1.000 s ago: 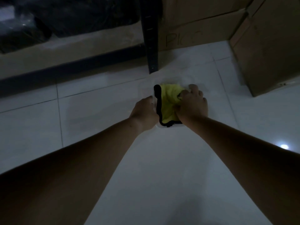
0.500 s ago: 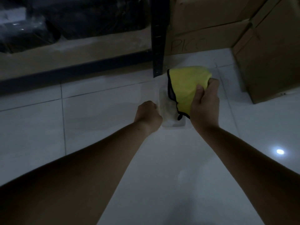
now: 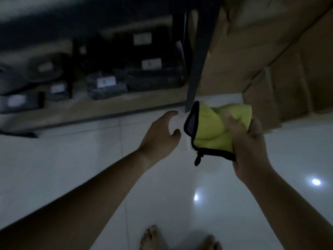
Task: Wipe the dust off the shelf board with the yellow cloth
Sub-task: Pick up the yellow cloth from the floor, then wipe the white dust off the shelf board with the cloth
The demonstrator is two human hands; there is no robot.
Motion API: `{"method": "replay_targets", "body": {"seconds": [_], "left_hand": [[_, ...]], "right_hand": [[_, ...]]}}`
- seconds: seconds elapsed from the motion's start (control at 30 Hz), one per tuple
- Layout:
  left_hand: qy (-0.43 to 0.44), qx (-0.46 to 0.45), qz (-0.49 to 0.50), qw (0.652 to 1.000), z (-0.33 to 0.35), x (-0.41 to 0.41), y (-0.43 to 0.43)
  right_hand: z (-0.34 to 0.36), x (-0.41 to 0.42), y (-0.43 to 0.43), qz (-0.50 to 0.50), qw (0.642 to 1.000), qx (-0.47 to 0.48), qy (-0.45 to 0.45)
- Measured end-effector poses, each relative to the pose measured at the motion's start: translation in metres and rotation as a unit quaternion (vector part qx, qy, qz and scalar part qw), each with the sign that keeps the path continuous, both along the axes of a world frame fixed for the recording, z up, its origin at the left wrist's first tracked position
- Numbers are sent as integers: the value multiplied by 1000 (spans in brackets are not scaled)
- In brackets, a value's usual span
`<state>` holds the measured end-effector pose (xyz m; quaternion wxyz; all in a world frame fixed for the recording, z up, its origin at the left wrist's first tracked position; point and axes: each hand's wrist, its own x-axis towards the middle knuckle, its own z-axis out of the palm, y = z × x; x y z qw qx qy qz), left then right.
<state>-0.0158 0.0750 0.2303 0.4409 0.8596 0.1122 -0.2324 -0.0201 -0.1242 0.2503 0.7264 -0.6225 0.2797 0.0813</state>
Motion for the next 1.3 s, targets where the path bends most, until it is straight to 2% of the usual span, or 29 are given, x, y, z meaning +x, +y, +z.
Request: {"method": "replay_targets", "body": {"seconds": [0.1,0.27,0.37,0.5,0.63,0.77,0.9,1.13,1.3], "left_hand": [[-54,19,-16,998,129,-13,22],[-146,25,-31,988,352,-42,54],[-221,34,-24,974,463,-58,68],[-310,65,-12,948,580,-68,98],[-386,95,3,918,662,-64,137],[-428,125,4,895,707,-49,189],[-448,182,-38,875,711,-32,246],[-395,282,-146,862,652,-5,320],[-430,377,-230,787,624,21,314]], "right_hand": [[124,-2,9,30,998,30,-39],[332,-18,38,46,995,90,-24],[445,-27,56,68,990,111,-45],[564,-37,83,77,983,137,-95],[641,-43,114,98,973,159,-135],[683,-42,150,123,970,131,-165],[703,-31,186,127,974,59,-178],[717,12,213,-44,975,-38,-215],[716,50,209,-2,932,-232,-278]]}}
